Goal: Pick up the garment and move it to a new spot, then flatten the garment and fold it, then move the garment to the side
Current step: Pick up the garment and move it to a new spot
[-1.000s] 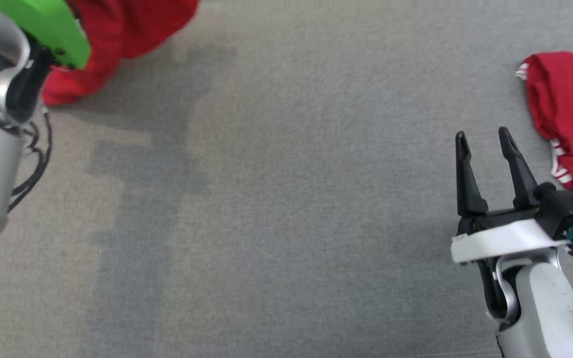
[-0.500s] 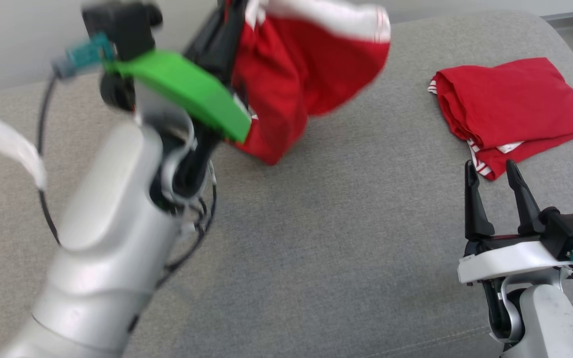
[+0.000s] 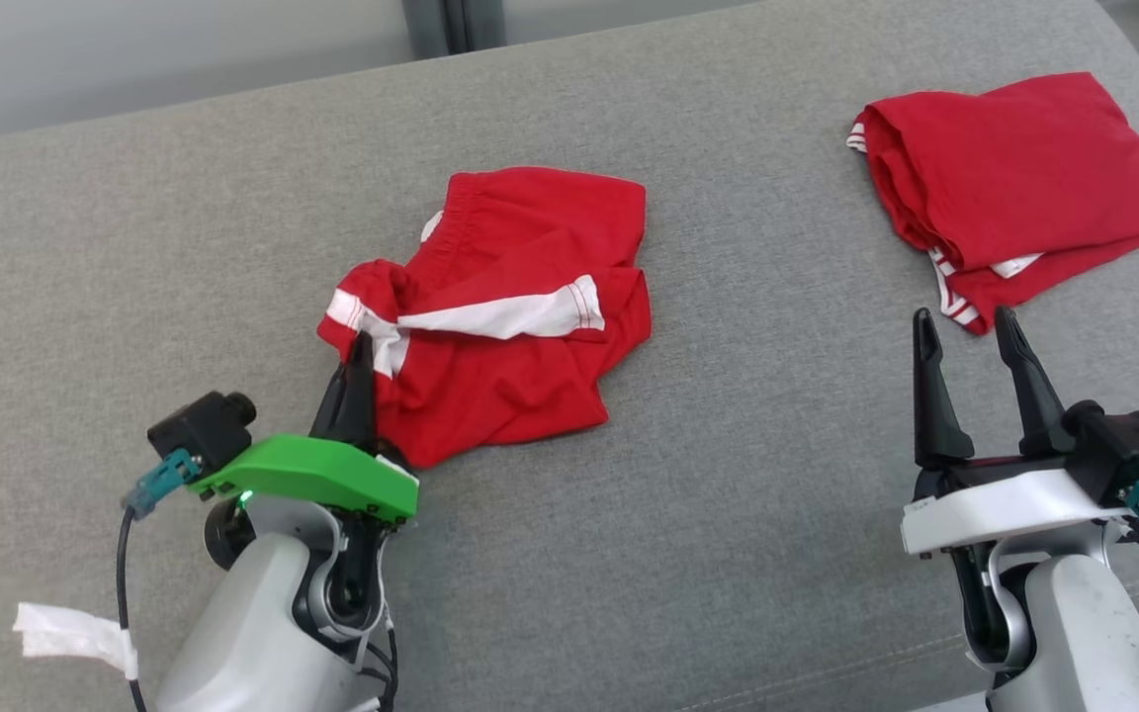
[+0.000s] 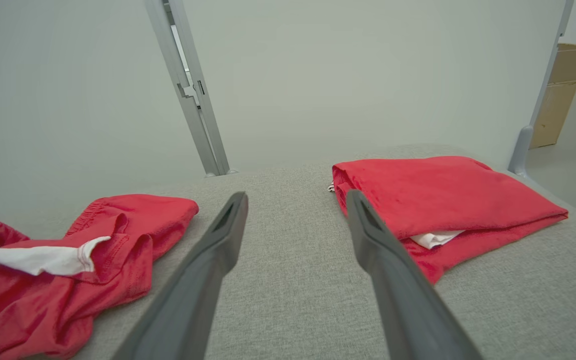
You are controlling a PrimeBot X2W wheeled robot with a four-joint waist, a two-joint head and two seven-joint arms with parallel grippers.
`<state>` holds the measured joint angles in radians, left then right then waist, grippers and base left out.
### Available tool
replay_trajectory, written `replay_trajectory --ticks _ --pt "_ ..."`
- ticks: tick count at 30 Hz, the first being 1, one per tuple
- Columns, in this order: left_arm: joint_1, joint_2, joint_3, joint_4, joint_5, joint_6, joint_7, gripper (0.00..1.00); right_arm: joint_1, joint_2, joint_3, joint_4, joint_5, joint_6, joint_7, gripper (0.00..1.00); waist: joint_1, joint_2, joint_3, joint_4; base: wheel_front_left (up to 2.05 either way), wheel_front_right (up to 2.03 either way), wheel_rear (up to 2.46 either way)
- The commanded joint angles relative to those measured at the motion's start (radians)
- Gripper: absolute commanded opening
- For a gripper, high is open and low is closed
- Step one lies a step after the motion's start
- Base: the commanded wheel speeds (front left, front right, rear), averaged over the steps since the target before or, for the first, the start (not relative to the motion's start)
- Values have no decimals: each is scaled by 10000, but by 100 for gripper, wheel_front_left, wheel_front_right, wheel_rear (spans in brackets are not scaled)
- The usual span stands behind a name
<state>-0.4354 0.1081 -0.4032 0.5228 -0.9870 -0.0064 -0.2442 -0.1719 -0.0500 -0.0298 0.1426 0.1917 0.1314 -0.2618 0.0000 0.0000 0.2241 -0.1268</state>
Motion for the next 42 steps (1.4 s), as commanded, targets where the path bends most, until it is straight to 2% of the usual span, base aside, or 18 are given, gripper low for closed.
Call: replay_trajectory --ticks 1,3,4,5,6,11,19,27,38,42 --pt "226 -62 111 84 -66 -108 -87 0 -138 -13 7 48 -22 -15 -42 100 0 0 10 87 0 0 0" --pt "328 -132 212 214 -6 -179 -137 0 -164 -14 57 106 -55 -15 -42 100 0 0 -4 151 0 0 0" --pt "366 -165 288 254 -5 -195 -153 25 -184 -13 86 122 -62 -15 -42 100 0 0 -5 174 0 0 0" --pt "413 -210 350 301 28 -217 -180 68 -208 -14 122 142 -68 -15 -42 100 0 0 -13 204 0 0 0" --pt "450 -244 397 330 65 -228 -196 100 -216 -14 148 162 -72 -15 -42 100 0 0 -18 225 0 0 0" --pt "655 -363 864 170 637 -324 -215 100 -209 -14 208 288 -140 -15 -43 100 0 0 -108 388 0 0 0" --pt "1331 -140 1909 -1063 2529 -490 -212 100 -107 -14 178 544 -321 -15 -42 100 0 0 -587 685 0 0 0" --pt "2424 -216 2349 -2074 3714 -645 -200 100 120 -17 345 817 -452 -15 -37 100 0 0 -1175 1045 0 0 0" --pt "3860 -338 2670 -2863 5423 -297 -201 100 549 -15 688 1080 -283 -15 -38 100 0 0 -1621 1412 0 0 0" --pt "4265 -434 2753 -3094 5722 -227 -201 100 736 -18 784 1076 -87 -15 -38 100 0 0 -1687 1476 0 0 0"
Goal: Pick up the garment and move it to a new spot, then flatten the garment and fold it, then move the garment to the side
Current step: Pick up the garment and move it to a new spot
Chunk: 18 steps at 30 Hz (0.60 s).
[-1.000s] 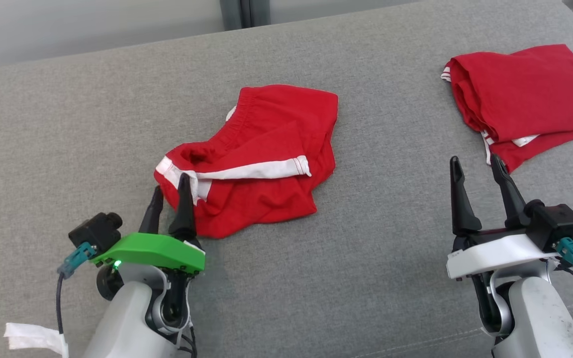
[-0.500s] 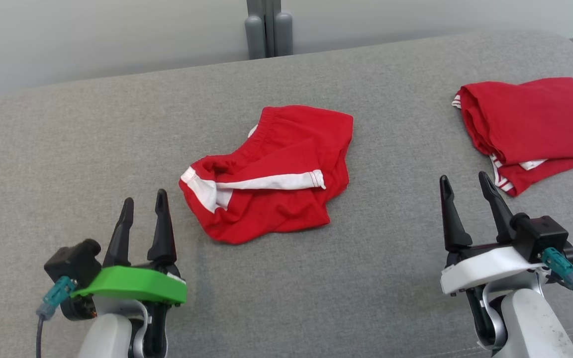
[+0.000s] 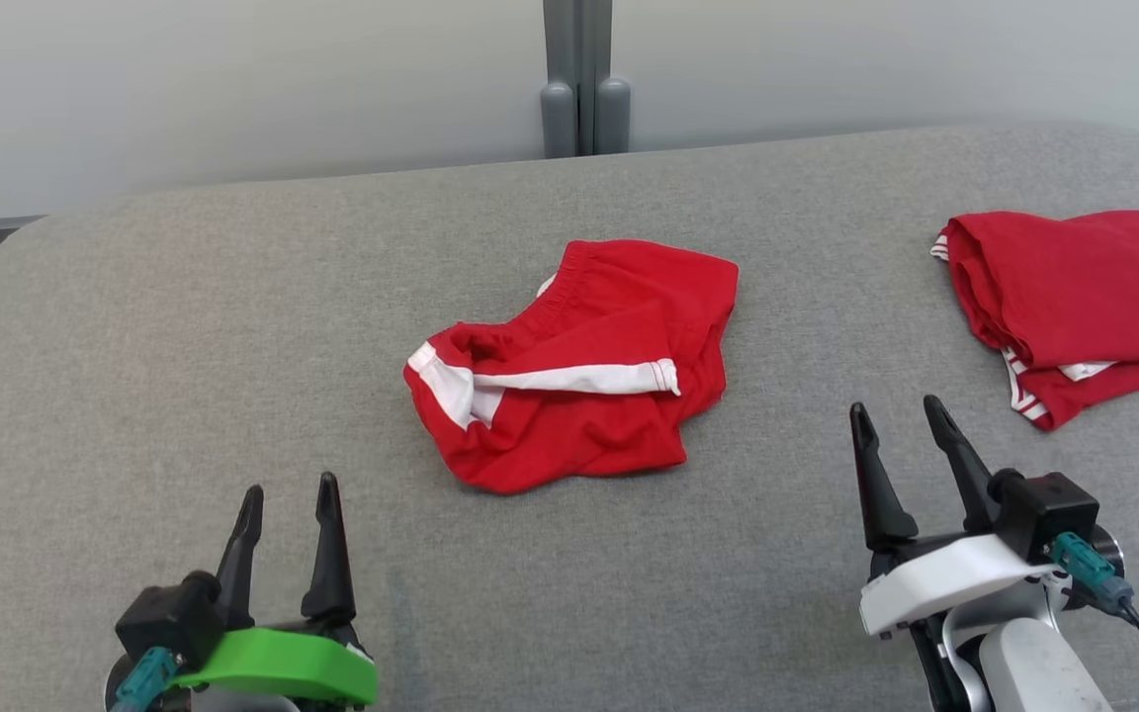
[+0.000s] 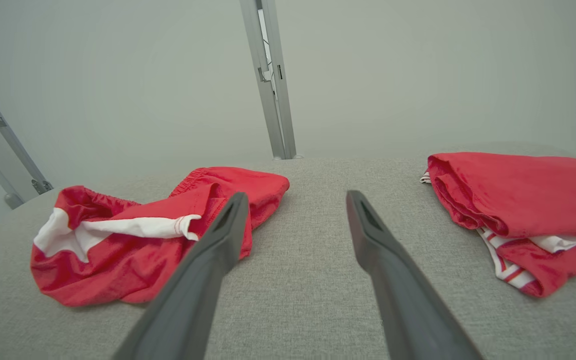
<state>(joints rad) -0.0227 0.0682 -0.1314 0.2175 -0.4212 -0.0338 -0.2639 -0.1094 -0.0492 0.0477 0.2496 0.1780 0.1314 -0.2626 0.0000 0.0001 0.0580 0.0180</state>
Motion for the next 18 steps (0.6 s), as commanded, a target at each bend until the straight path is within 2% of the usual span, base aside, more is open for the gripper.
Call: replay_trajectory --ticks 1,18 --pt "223 -47 55 -64 155 80 -3 100 150 -26 33 2 74 -15 -30 100 0 -1 -42 35 0 0 0" --pt "466 -146 337 -56 363 44 -4 100 338 -26 226 104 307 -15 -30 100 0 -1 -120 26 0 0 0"
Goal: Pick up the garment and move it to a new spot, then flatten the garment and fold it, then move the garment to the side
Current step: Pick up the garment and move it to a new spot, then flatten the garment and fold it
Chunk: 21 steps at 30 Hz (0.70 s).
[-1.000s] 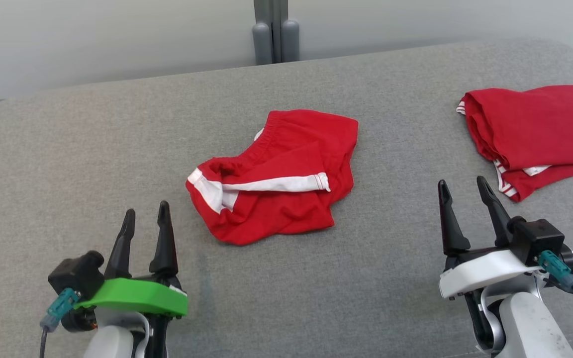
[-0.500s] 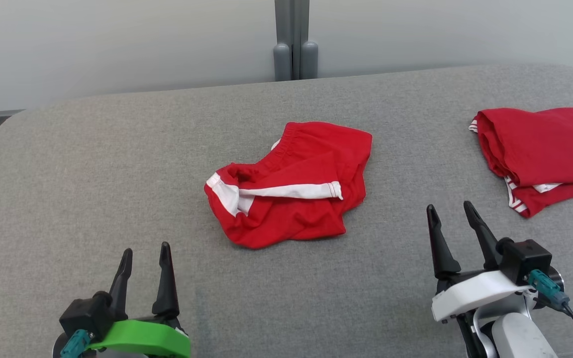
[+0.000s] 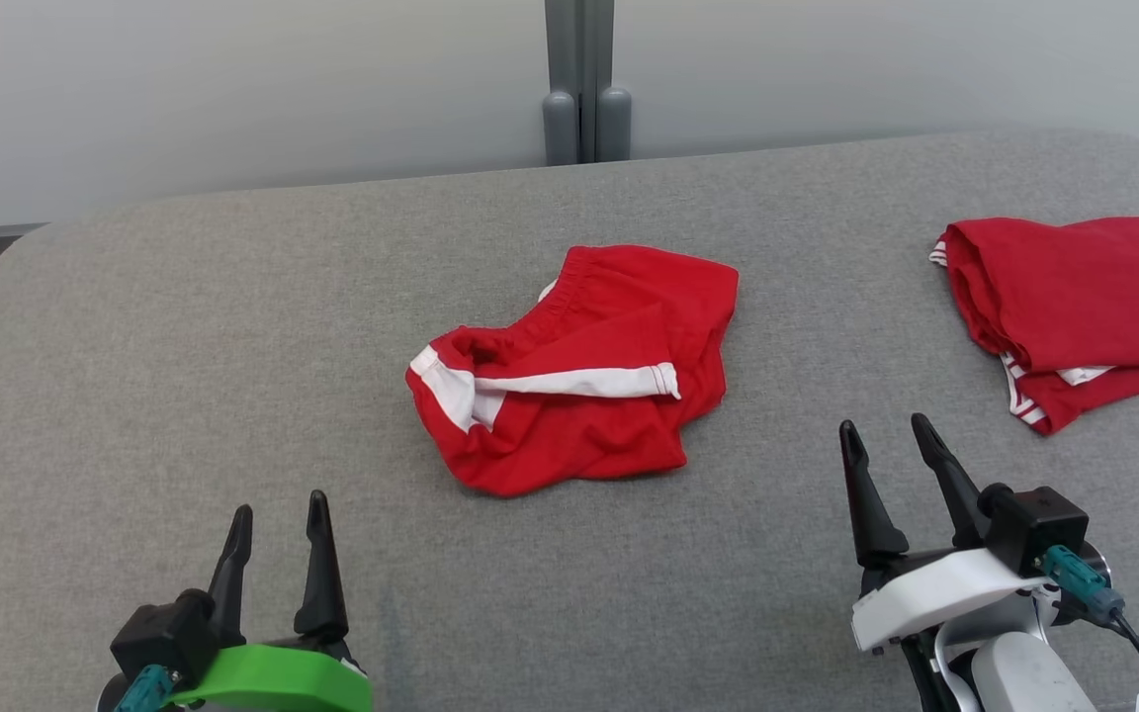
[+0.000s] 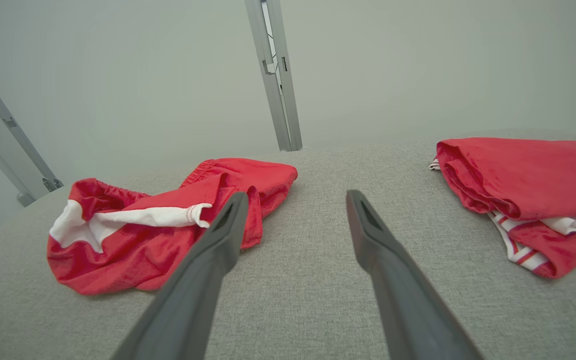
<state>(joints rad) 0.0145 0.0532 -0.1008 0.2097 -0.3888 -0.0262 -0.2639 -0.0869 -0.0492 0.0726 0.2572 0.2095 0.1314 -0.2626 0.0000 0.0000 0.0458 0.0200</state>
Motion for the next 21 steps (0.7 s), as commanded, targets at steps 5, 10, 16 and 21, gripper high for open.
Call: replay_trajectory --ticks 5,10,16,21 --pt "9 -9 37 73 -5 -85 -4 100 109 -26 -15 69 -36 -15 -30 100 0 0 55 86 0 0 0" --pt "-183 -16 -29 90 18 -81 -4 100 -310 -23 254 348 -240 -15 -30 100 0 0 286 345 0 0 0" --pt "-401 -19 -216 109 -77 -65 -4 100 -1305 -29 917 1514 -421 -16 -12 100 0 0 618 953 0 0 0" --pt "-555 -19 -427 114 -203 21 -4 100 -2355 -26 1104 3057 -601 -16 10 100 0 0 827 1638 0 0 0"
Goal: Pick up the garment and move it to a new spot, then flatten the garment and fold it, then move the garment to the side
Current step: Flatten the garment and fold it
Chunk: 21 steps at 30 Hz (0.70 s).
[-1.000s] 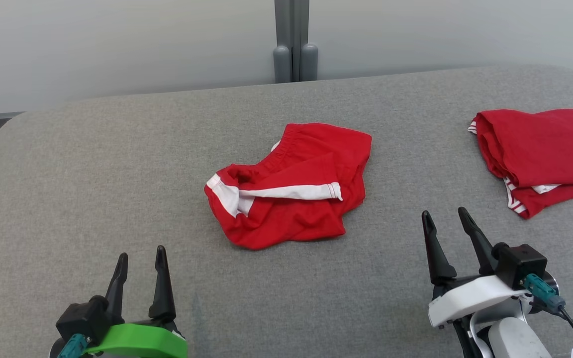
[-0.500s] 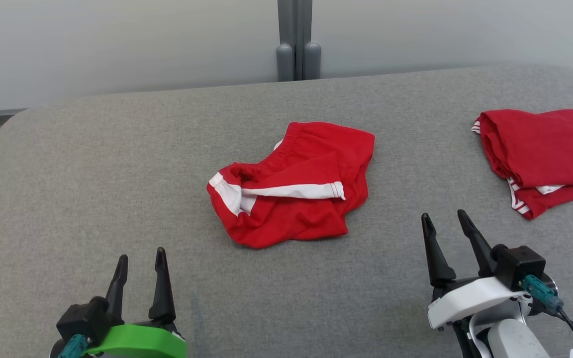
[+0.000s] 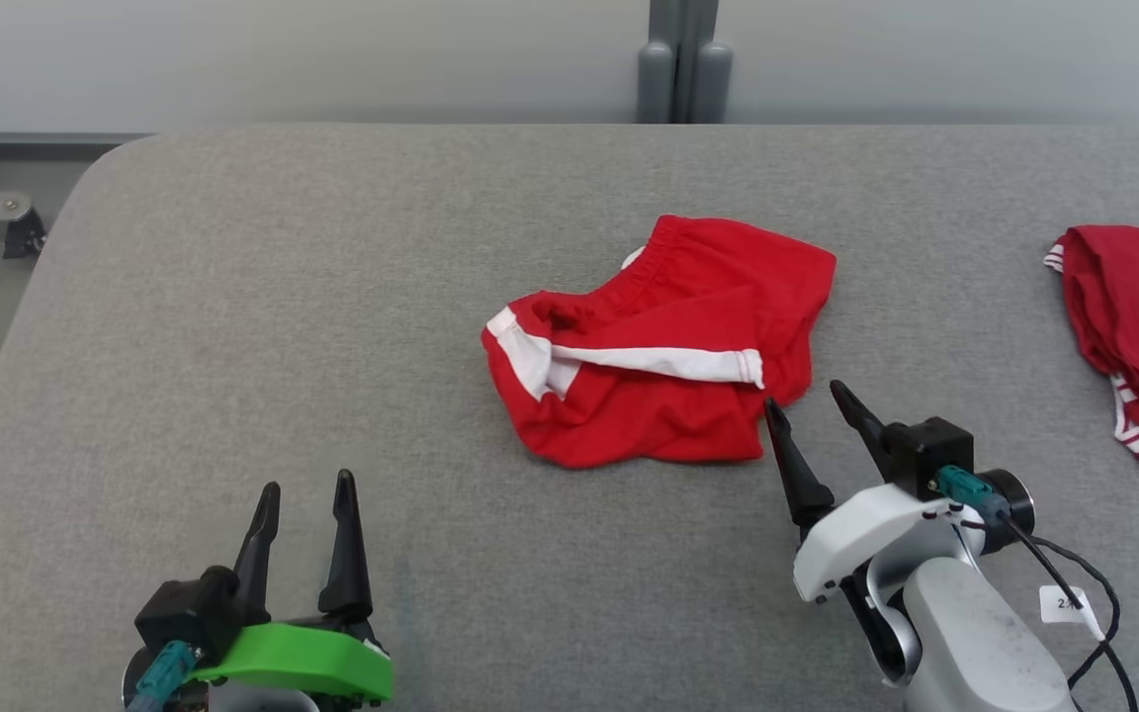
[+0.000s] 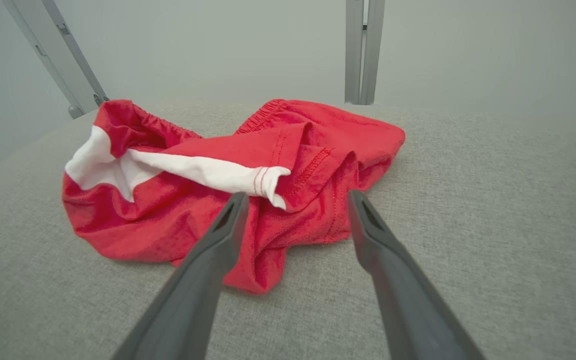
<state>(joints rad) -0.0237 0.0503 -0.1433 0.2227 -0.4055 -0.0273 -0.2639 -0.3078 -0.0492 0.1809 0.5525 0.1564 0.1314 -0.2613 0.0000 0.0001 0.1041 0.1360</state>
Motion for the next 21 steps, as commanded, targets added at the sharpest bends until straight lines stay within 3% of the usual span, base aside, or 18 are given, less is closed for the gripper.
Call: replay_trajectory --ticks 1,11,12,13,15,21 --pt "-188 10 -40 -27 -61 48 -4 100 -316 -26 9 341 -126 -16 -9 100 0 -1 272 592 0 0 0" --pt "-130 9 -177 -58 -173 172 -4 100 -1522 -26 -253 2022 -122 -16 -43 100 0 -1 458 1372 0 0 0" --pt "-111 9 -181 -64 -175 166 -4 100 -1544 -31 -222 2037 -46 -16 -44 96 0 -1 457 1391 0 0 0" --pt "-95 9 -178 -68 -168 181 -4 100 -1561 -32 -190 2032 34 -16 -44 83 0 -1 456 1397 0 0 0" --pt "-55 9 -163 -72 -145 201 -4 100 -1573 -32 -125 2003 111 -16 -45 46 0 -1 444 1378 0 0 0" --pt "-42 9 -214 -23 -95 153 -4 100 -1605 -29 113 2128 354 -16 -44 22 0 -1 419 1125 0 0 0"
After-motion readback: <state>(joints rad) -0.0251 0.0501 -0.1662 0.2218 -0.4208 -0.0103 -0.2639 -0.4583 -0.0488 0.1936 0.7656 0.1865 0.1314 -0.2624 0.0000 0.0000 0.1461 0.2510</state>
